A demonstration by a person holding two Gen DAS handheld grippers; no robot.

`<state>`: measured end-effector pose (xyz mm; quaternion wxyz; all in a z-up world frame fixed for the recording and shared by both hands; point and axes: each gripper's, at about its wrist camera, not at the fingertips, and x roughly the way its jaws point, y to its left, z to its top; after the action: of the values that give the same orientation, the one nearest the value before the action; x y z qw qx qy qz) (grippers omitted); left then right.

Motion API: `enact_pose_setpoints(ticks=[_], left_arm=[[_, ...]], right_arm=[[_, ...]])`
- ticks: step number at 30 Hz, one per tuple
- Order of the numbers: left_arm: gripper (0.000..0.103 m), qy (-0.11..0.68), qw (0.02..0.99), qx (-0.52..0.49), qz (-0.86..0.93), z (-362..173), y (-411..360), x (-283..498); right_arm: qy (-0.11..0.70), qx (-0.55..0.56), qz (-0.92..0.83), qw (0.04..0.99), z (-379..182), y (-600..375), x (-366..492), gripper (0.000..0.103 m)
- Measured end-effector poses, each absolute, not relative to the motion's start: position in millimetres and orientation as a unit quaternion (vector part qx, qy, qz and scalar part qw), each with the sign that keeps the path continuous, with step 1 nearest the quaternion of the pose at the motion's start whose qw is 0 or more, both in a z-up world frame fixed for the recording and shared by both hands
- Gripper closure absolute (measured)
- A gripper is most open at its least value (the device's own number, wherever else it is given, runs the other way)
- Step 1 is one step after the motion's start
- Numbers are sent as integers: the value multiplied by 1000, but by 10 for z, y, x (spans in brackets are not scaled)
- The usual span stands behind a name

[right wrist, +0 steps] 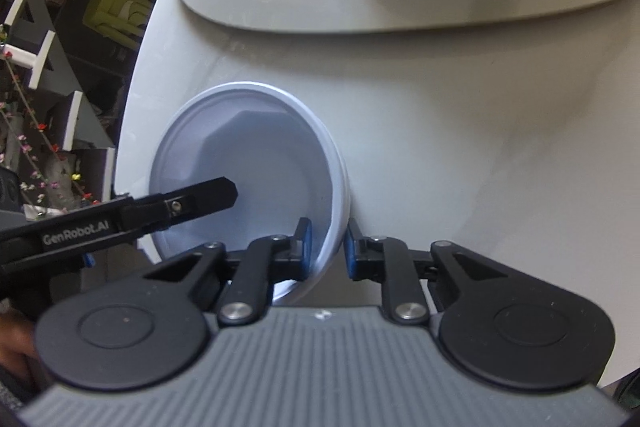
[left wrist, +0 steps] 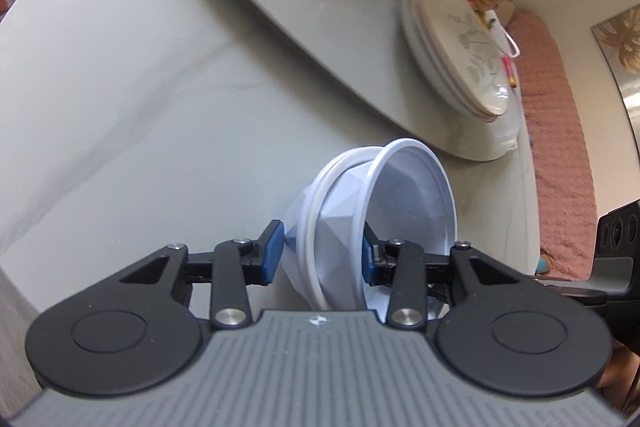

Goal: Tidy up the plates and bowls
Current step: 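Lift the white plastic bowl with both grippers and carry it over the plate stack, then lower the white bowl onto the plate stack and open both grippers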

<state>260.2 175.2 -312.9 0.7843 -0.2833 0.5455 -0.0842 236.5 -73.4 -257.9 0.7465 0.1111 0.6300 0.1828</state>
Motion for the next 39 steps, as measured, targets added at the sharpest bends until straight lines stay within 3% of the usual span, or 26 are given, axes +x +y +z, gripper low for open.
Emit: enact_pose_setpoints(ticks=[21, 39], left_arm=[[59, 458, 828, -300, -123, -2211, 1371, 3656], [59, 497, 815, -278, -104, -2521, 825, 4718]], right_arm=[[537, 146, 158, 816, -1757, -1255, 3027, 84], [548, 150, 151, 809, -1967, -1657, 3922, 84]])
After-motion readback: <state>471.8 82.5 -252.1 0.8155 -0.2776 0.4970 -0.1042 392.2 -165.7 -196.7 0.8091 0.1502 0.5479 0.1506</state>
